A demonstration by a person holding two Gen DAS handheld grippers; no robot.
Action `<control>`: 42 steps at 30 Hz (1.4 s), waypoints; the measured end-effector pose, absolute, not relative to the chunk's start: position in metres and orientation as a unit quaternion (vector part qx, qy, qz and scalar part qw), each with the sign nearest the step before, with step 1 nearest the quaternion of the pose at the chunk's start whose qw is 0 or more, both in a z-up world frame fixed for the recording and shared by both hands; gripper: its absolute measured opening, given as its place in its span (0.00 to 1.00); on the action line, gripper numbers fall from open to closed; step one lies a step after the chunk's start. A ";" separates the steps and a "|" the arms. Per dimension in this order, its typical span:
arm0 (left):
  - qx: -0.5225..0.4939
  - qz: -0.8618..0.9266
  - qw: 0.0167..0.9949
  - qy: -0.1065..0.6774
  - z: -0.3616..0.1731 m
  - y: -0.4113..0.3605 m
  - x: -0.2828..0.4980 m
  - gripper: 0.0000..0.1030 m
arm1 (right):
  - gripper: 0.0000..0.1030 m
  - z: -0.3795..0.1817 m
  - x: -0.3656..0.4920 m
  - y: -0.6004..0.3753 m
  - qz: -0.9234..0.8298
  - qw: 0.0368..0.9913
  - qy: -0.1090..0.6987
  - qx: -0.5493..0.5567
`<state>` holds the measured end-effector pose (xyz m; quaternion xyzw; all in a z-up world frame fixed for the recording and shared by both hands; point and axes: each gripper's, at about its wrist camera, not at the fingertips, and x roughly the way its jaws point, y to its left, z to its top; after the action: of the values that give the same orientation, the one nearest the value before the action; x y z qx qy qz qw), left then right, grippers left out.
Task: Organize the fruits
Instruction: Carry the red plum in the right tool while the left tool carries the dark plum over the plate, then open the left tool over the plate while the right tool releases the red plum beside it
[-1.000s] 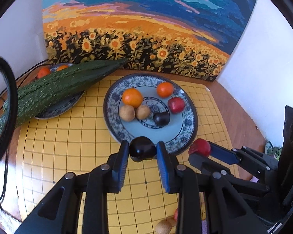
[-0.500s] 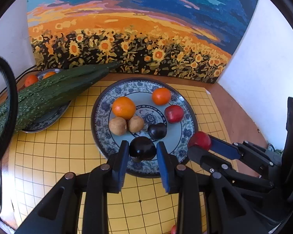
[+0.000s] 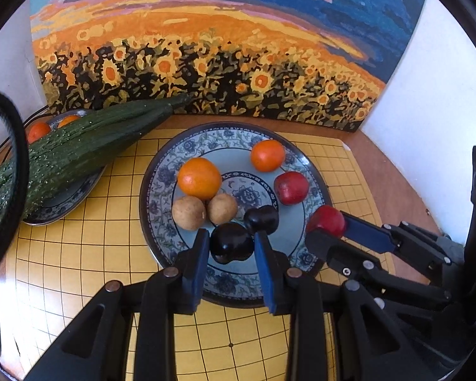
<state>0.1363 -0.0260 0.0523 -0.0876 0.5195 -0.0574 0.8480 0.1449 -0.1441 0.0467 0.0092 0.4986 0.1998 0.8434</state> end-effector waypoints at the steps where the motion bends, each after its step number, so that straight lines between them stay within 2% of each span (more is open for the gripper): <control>1: -0.088 -0.057 0.848 0.519 0.051 -0.026 0.137 0.29 | 0.31 0.046 0.146 -0.144 0.199 0.843 0.499 0.008; 31: -0.094 -0.044 0.843 0.529 0.044 -0.017 0.145 0.29 | 0.32 0.027 0.156 -0.139 0.192 0.837 0.512 -0.007; 35: -0.096 -0.040 0.844 0.526 0.049 -0.016 0.140 0.36 | 0.41 0.031 0.153 -0.141 0.192 0.841 0.506 -0.001; 42: -0.092 -0.035 0.852 0.514 0.063 -0.014 0.128 0.44 | 0.43 0.043 0.144 -0.144 0.195 0.846 0.496 0.002</control>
<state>0.1277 -0.0139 0.0628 -0.0923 0.5145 -0.0345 0.8518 0.1438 -0.1439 0.0429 0.0022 0.4960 0.1954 0.8461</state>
